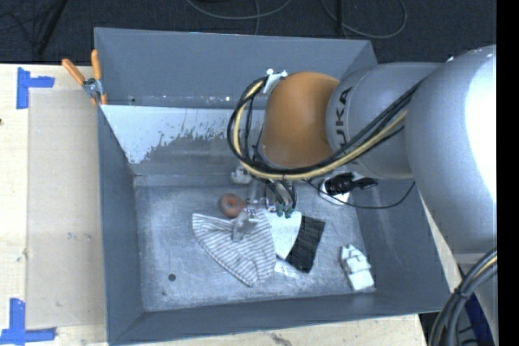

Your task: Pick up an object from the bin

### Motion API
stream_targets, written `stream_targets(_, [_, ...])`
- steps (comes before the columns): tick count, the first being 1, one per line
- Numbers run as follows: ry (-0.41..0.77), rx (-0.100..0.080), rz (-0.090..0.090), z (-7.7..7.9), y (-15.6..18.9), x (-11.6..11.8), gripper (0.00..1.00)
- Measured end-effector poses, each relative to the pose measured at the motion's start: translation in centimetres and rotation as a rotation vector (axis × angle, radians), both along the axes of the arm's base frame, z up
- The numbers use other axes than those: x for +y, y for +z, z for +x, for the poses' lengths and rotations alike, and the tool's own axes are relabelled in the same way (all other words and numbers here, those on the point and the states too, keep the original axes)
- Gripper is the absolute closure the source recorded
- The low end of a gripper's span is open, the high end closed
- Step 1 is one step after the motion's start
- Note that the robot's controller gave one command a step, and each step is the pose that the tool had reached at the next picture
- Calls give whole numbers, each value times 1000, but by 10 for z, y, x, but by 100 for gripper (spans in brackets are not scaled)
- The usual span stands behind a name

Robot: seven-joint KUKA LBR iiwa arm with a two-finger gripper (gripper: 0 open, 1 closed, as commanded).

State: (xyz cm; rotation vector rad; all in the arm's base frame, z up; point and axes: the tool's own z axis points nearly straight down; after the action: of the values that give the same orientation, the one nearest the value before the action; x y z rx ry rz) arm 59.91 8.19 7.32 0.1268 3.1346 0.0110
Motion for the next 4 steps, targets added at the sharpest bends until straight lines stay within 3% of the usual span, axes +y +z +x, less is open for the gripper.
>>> stream_targets(1, [6, 10, -3, -7, 8, 6, 100])
stream_targets(4, [5, 12, -6, -9, 26, 5, 100])
